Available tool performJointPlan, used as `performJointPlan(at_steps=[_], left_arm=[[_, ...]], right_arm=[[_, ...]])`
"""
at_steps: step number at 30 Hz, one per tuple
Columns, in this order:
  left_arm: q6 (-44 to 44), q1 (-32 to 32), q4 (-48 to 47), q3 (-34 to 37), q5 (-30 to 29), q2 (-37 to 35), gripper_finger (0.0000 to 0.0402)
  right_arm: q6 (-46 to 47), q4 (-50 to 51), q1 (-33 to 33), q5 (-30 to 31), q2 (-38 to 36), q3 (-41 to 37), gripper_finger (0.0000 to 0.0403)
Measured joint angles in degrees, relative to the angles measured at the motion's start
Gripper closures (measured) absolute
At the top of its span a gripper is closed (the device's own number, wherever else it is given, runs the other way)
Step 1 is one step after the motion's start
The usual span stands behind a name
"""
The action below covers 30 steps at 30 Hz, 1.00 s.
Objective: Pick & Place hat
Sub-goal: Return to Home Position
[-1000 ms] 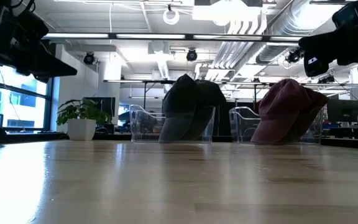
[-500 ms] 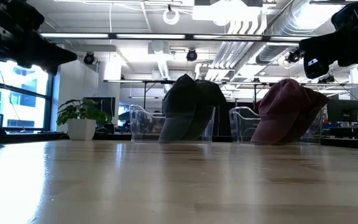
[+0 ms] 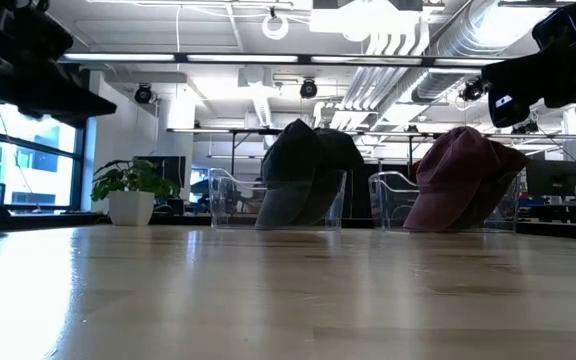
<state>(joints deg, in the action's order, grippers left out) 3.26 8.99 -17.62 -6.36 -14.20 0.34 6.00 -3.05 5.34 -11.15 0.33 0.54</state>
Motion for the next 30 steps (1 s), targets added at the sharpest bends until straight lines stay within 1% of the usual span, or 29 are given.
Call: performJointPlan(at_steps=[3,5,8,10,11,13,15,17,18,20,22,25,30], left_arm=[[-0.49,0.0,2.91,0.63,0.51,0.02,0.0401],[-1.35,0.0,6.07,1.23,1.36,0.04,0.0401],[-3.04,0.0,12.8,3.12,4.0,0.04,0.0401],[-4.21,0.0,16.64,4.49,6.23,0.06,0.0401],[-4.39,0.01,18.16,5.18,6.43,0.23,0.0401],[-4.48,0.0,18.8,5.6,6.16,0.74,0.0401],[-4.46,0.0,18.93,5.62,6.11,1.39,0.0401],[-4.51,0.0,19.09,5.62,5.59,1.71,0.0401],[-4.51,0.0,19.44,5.62,4.91,1.87,0.0401],[-4.54,0.0,19.8,5.62,3.57,2.1,0.0401],[-4.51,0.0,20.05,5.65,2.22,2.14,0.0401],[-4.51,0.0,20.39,5.67,0.3,2.14,0.0401],[-4.51,0.0,20.45,5.67,0.14,2.14,0.0402]], right_arm=[[-1.33,-0.02,0.0,-1.44,-0.06,-0.02,0.0402],[-1.81,0.0,-0.03,-1.29,-0.08,-0.02,0.0402],[-1.99,0.67,-0.02,2.48,-0.08,-0.02,0.0402],[-2.34,0.97,0.0,3.86,-0.08,-0.02,0.0402],[-2.23,1.1,0.0,4.96,-0.08,-0.02,0.0402],[-1.35,1.47,-0.11,8.42,-0.08,-0.02,0.0402],[-0.21,1.76,-0.45,13.31,0.04,-0.02,0.0402],[-0.49,1.48,-0.59,15.11,0.29,-0.02,0.0402],[-0.72,1.57,-0.59,14.53,0.36,-0.02,0.0402],[-1.42,1.98,-0.59,11.18,0.35,-0.04,0.0402],[-2.15,1.94,-0.61,9.11,0.37,-0.04,0.0402],[-3.51,1.9,-0.59,9.98,0.38,-0.04,0.0401],[-3.12,1.7,-0.59,11.72,0.38,-0.04,0.0393]])
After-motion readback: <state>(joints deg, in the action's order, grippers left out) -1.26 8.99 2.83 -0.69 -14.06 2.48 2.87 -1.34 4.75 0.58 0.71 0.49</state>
